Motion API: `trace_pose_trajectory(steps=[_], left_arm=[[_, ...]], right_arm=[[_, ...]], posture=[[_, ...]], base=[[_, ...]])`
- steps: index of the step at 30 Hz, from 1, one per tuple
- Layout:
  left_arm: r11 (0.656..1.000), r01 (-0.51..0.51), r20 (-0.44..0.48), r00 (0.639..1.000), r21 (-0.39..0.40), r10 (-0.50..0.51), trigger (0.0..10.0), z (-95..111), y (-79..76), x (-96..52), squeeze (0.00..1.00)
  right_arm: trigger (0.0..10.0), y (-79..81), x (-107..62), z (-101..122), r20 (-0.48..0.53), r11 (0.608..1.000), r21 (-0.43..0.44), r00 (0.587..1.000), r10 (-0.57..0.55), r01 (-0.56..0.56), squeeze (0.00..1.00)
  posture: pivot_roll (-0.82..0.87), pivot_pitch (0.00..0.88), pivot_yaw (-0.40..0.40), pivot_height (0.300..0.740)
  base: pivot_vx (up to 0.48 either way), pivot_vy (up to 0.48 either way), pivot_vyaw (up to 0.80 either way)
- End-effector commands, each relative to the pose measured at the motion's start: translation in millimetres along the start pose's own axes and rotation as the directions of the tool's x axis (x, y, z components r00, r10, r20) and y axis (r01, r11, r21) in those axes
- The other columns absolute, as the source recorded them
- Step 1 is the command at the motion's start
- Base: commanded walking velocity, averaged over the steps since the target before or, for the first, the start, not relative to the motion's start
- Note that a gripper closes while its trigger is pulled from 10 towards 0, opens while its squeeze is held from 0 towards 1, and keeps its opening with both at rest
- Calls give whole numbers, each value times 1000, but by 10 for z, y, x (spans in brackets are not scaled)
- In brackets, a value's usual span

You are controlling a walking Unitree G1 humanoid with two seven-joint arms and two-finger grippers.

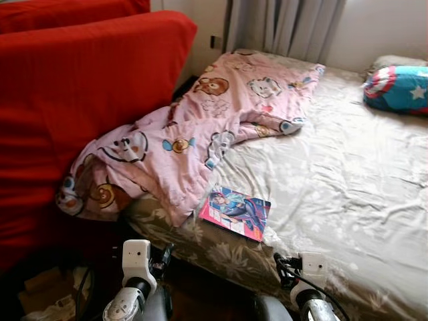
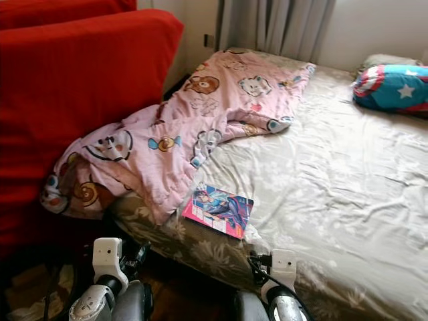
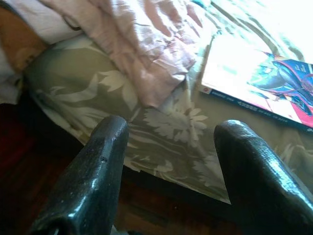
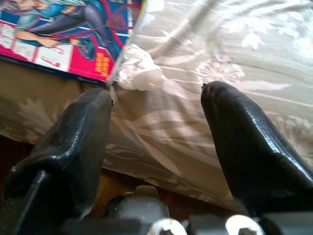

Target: Clean up the room

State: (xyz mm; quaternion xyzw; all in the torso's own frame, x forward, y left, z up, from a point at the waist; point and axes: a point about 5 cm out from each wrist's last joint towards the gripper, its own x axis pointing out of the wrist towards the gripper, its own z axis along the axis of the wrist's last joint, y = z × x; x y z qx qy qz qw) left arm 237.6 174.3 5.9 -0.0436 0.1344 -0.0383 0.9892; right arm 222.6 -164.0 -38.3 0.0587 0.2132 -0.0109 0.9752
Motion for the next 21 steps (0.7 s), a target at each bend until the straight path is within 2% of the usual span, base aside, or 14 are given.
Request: trace_pose_trajectory(steps=[1,6,11,21], left_arm=[[1000,9,-9,1000,-1,-9,10000,-14,-26,0,0],[1000,10,-7,1000,-1,-10,10000,-11,-29,4,0],[1000,13,-7,1000,-2,-13,10000,-8,-36,7,0],[1000,12,-8,1000,-3,-12,10000,-11,-29,7,0]], right_arm=[[10000,-25,1,0,0,1000,-1,1000,-2,2,0],[10000,-33,-2,-39,-17,1000,-7,1000,16,-16,0],[10000,-32,-4,-59,-29,1000,3,999,26,-26,0],[10000,-79,5,-84,-52,1000,15,999,11,-11,0]], posture=[[-44,94,-64,612],[-45,95,-63,612],[-45,95,-63,612],[-45,96,-62,612]], base=[[0,0,0],[0,0,0],[0,0,733],[0,0,0]])
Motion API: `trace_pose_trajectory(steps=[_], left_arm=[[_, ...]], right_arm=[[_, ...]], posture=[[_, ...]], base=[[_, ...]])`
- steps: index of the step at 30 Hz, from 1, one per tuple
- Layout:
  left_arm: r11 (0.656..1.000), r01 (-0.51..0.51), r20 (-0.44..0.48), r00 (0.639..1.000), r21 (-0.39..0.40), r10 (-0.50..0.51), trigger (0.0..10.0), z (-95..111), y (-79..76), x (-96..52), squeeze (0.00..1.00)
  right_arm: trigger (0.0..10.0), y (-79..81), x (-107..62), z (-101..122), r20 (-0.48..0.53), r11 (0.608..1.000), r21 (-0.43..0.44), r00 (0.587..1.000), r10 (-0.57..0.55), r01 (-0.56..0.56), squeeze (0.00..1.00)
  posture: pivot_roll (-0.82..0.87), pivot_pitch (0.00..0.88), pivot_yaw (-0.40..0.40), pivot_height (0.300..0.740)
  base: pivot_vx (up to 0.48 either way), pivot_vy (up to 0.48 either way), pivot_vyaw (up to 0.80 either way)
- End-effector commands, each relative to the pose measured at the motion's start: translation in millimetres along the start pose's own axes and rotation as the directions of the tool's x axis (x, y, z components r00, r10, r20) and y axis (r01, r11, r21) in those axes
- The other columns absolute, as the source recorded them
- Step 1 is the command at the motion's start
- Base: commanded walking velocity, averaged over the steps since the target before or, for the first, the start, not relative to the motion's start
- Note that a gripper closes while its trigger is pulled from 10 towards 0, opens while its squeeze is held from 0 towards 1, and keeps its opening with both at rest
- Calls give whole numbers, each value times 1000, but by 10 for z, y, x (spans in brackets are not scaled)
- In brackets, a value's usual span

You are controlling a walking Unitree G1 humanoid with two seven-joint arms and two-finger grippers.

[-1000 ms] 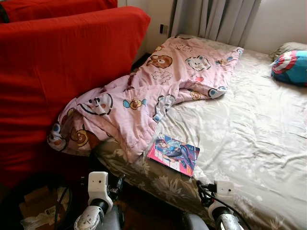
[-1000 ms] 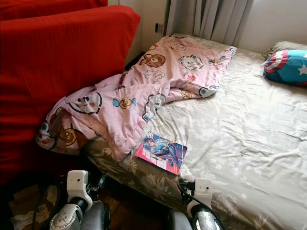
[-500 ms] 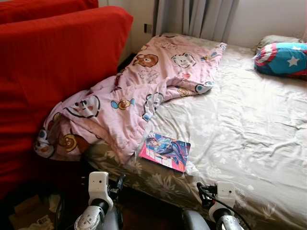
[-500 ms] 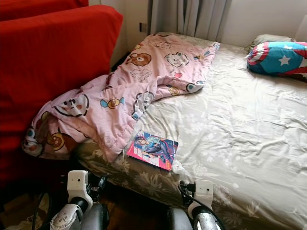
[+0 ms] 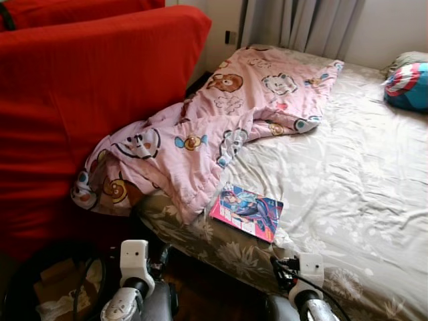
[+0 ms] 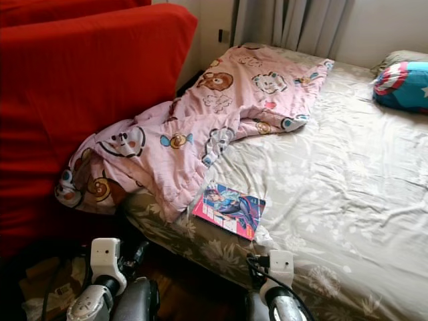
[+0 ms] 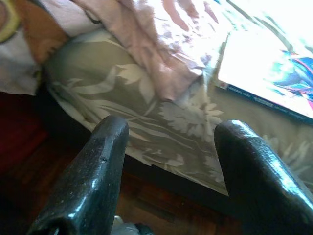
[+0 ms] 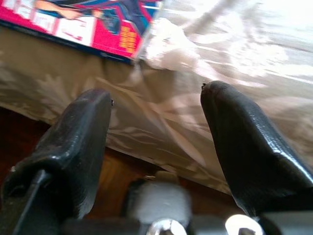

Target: Clean up the room

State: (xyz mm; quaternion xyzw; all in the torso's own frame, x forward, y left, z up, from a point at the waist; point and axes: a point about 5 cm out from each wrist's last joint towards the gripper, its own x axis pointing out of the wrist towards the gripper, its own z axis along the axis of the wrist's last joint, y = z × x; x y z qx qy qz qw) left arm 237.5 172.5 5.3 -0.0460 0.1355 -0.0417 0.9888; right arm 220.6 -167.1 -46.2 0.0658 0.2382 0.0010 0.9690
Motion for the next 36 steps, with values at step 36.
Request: trace_pose_trajectory(steps=[36], left_arm=[[1000,22,-1,1000,8,-22,10000,8,-20,17,0]], right_arm=[[10000,-362,-116,-253,-213,996,43,975,-64,75,0]], posture=[[-45,67,-50,612]], base=[[266,0,0]])
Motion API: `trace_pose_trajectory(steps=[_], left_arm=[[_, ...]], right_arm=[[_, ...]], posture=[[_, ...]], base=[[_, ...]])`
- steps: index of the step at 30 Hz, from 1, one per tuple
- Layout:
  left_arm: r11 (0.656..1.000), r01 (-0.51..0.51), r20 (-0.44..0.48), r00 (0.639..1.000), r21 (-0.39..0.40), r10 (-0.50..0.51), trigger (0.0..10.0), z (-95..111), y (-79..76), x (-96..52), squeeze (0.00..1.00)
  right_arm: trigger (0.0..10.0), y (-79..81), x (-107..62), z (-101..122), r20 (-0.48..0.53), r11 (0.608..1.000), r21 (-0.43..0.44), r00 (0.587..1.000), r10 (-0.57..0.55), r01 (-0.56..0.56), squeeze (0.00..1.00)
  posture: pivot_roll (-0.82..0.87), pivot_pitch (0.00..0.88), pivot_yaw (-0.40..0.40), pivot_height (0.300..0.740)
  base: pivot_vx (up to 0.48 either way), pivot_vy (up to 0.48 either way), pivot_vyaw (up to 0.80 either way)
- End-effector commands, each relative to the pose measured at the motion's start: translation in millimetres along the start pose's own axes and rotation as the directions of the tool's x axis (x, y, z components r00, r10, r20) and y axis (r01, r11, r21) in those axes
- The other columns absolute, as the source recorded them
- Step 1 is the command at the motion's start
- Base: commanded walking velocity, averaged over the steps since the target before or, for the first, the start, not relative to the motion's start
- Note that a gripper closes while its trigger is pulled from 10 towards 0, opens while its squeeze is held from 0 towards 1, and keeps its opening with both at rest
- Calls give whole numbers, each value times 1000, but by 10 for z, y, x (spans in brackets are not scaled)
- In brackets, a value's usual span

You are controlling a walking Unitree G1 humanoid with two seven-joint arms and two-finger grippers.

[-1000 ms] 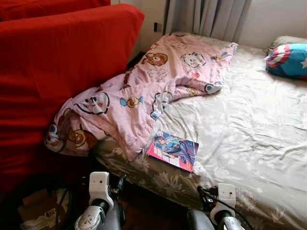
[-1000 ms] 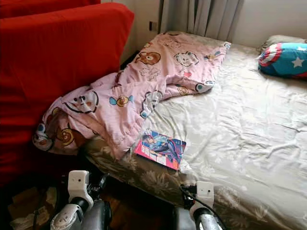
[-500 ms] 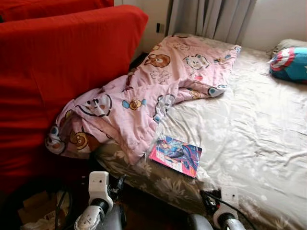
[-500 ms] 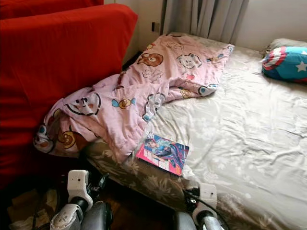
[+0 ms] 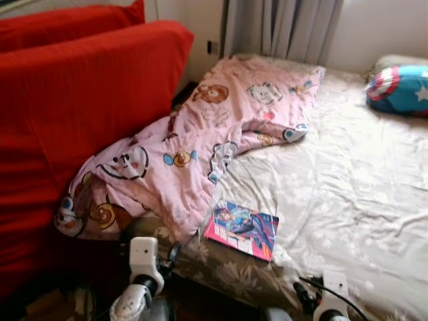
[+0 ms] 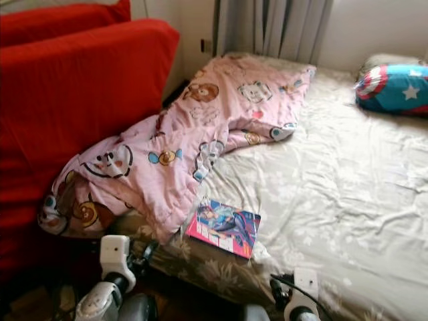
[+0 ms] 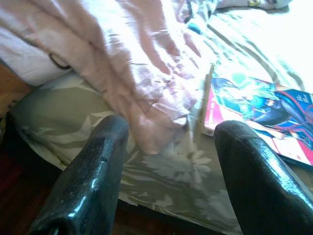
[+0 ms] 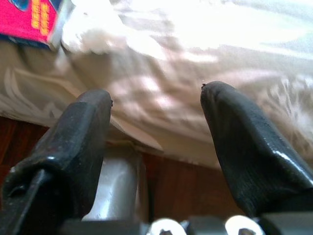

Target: Clean up the room

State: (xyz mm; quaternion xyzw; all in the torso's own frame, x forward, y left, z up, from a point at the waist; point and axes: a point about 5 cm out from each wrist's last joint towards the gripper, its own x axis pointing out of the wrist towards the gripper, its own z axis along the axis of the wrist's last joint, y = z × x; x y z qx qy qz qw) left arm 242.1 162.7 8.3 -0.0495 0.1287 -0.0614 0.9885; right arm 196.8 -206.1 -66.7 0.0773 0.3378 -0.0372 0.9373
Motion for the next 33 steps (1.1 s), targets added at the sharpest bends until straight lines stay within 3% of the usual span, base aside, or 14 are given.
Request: trace_pose_trajectory(steps=[1,8,11,17,18,19,20,21,22,26,30,31,32,33], left_arm=[[1000,-18,-13,1000,9,18,10000,-25,77,-33,0],[1000,-18,-11,1000,10,18,10000,-20,81,-35,0],[1000,-19,-8,1000,10,19,10000,-13,81,-34,0],[1000,-21,0,1000,9,21,10000,2,87,-43,0],[1000,-21,1,1000,9,21,10000,3,89,-48,0],[1000,-21,1,1000,9,21,10000,3,89,-48,0],[1000,-22,3,1000,9,22,10000,5,92,-56,0],[1000,-23,2,1000,9,23,10000,5,94,-59,0],[1000,-24,3,1000,11,24,10000,8,97,-67,0],[1000,-26,7,1000,13,26,10000,19,105,-87,0],[1000,-24,22,999,14,24,10000,70,98,-94,0],[1000,-19,36,999,15,19,10000,116,84,-77,0],[1000,-18,42,999,15,17,10000,134,79,-74,0],[1000,-16,47,999,15,16,10000,150,75,-70,0]], right_arm=[[10000,77,3,-45,-16,1000,5,1000,14,-13,0],[10000,166,-29,-162,-38,1000,6,999,18,-18,0],[10000,290,-59,-257,-39,999,3,999,34,-33,0],[10000,397,-48,-231,-5,998,11,998,59,-59,0],[10000,431,-22,-174,15,997,15,997,70,-70,361],[10000,431,-22,-174,15,997,15,997,70,-70,361],[10000,491,16,-85,47,995,29,995,90,-91,1000],[10000,527,42,-22,65,994,29,993,99,-101,1000],[10000,589,119,201,128,993,17,985,112,-115,1000],[10000,632,234,745,283,990,-2,950,133,-138,1000],[10000,649,287,1050,331,990,-8,934,133,-138,1000],[10000,683,306,1158,343,990,-11,930,133,-138,141],[10000,698,313,1193,343,991,-15,930,131,-134,4],[10000,720,316,1228,350,991,-16,928,130,-133,0]], posture=[[-45,67,-49,612],[-43,70,-47,612],[-42,76,-47,612],[-36,84,-47,612],[-34,86,-46,612],[-34,86,-46,612],[-33,90,-44,612],[-33,90,-44,612],[-27,98,-41,612],[-14,111,-39,612],[-4,124,-38,612],[1,132,-38,612],[4,138,-37,612],[5,140,-37,612]], base=[[304,0,0],[84,0,0],[0,0,0],[0,0,0],[0,0,0],[0,0,0],[0,0,0],[0,0,0],[0,0,0],[0,0,0],[0,0,0],[0,0,0],[0,0,0],[0,0,0]])
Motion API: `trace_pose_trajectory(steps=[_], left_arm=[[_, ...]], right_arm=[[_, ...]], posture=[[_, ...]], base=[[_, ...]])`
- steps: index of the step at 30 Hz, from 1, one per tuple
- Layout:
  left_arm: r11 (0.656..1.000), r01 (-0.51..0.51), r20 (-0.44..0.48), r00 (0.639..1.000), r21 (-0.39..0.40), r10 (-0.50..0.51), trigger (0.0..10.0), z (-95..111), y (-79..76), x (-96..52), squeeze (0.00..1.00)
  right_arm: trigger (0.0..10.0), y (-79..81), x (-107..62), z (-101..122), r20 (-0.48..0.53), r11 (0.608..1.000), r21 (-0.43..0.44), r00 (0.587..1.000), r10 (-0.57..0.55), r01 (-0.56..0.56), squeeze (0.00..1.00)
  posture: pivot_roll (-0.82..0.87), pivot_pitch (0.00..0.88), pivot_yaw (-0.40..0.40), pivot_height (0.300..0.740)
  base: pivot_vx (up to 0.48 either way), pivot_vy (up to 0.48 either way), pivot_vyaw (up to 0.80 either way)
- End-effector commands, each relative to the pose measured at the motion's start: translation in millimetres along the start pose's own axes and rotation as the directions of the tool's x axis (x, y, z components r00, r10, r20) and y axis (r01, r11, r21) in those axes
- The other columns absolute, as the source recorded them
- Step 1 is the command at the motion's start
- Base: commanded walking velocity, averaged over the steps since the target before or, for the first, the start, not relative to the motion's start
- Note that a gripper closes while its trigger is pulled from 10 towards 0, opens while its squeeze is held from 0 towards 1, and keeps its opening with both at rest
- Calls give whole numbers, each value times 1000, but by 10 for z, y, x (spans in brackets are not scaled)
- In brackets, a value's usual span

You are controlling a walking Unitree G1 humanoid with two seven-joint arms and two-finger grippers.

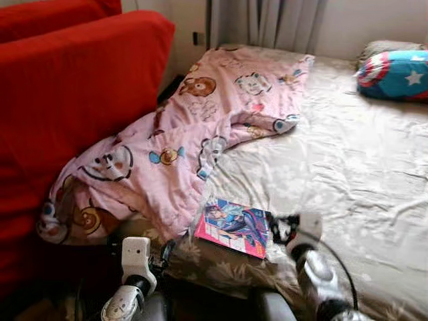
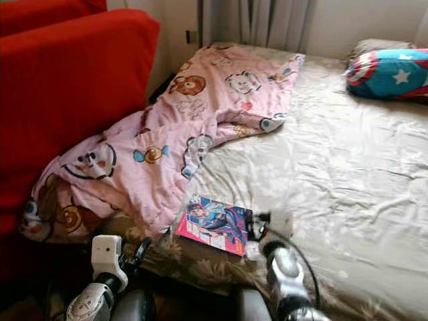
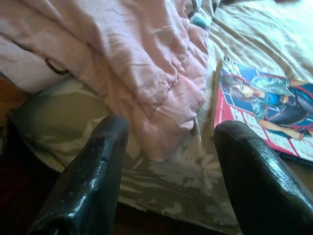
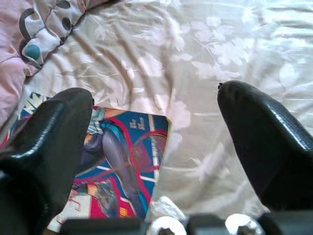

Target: Clean up the room

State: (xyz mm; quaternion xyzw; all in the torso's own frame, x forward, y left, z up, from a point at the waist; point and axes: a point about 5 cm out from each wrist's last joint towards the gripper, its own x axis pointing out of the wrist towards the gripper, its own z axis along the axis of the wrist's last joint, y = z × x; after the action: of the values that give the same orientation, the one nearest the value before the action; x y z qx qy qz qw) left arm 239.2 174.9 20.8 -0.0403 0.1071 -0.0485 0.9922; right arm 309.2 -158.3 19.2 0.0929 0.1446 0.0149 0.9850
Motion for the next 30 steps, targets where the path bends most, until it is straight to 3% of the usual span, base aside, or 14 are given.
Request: trace_pose_trajectory(steps=[1,7,14,20,30], left_arm=[[1000,12,8,1000,-2,-11,10000,44,-32,9,0],[1000,21,26,999,1,-21,10000,122,-43,-45,0],[1000,17,10,1000,7,-17,10000,119,-18,-154,0],[1000,16,-7,1000,5,-16,10000,114,-21,-237,0],[1000,18,-26,1000,10,-18,10000,138,-16,-286,0]], right_arm=[[10000,33,8,-22,-21,1000,13,1000,-11,11,0],[10000,161,80,14,-66,997,74,997,-33,38,0],[10000,182,80,-22,-107,995,54,991,-78,84,0],[10000,88,5,-184,-197,978,97,967,-165,187,0],[10000,-8,-90,-337,-250,964,129,949,-194,231,0]], posture=[[8,144,-37,612],[29,182,-29,612],[38,209,-24,612],[43,241,-19,612],[47,260,-11,612]], base=[[0,0,0],[0,0,0],[0,0,0],[0,0,0],[0,0,0]])
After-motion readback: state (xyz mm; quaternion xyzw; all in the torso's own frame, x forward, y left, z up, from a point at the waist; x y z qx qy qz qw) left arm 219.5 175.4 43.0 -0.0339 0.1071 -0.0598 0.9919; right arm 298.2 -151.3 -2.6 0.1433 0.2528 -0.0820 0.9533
